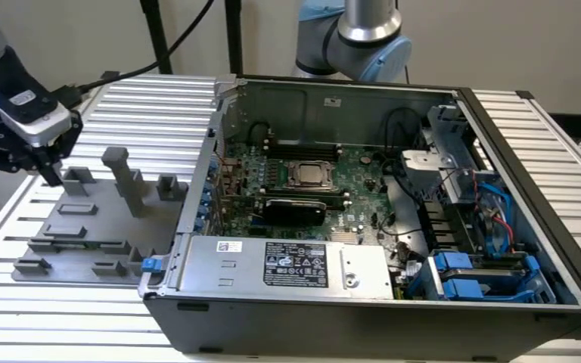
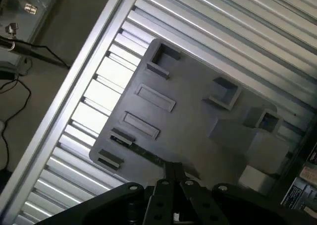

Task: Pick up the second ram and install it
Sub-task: 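Pick up the second ram and move it above second insertion slot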

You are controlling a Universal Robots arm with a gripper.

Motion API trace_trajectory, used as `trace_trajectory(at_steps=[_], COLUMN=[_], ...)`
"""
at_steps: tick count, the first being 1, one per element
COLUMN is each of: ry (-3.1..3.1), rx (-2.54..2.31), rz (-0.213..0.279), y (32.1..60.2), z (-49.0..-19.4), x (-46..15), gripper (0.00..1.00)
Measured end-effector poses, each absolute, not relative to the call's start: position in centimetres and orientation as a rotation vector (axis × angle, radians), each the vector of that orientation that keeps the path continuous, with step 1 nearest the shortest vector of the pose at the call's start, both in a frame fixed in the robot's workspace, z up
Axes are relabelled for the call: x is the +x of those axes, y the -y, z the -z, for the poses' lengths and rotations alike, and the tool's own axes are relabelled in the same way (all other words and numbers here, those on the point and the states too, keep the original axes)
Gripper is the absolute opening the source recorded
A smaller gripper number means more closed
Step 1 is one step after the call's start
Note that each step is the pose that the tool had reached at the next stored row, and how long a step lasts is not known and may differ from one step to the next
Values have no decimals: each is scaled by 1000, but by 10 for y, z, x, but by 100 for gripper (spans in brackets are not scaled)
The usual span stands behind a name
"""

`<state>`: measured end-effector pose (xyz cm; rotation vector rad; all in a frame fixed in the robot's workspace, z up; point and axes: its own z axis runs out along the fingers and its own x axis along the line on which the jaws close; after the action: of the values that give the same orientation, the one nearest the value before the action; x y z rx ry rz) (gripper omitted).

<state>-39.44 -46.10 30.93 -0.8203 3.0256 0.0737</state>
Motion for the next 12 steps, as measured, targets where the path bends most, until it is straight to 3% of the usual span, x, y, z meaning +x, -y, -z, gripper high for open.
trace_trajectory(at_steps=[12], ry=[-2923], rx=[-1147], rz=[-74], y=[461], z=[-298], x=[-394], gripper=[0])
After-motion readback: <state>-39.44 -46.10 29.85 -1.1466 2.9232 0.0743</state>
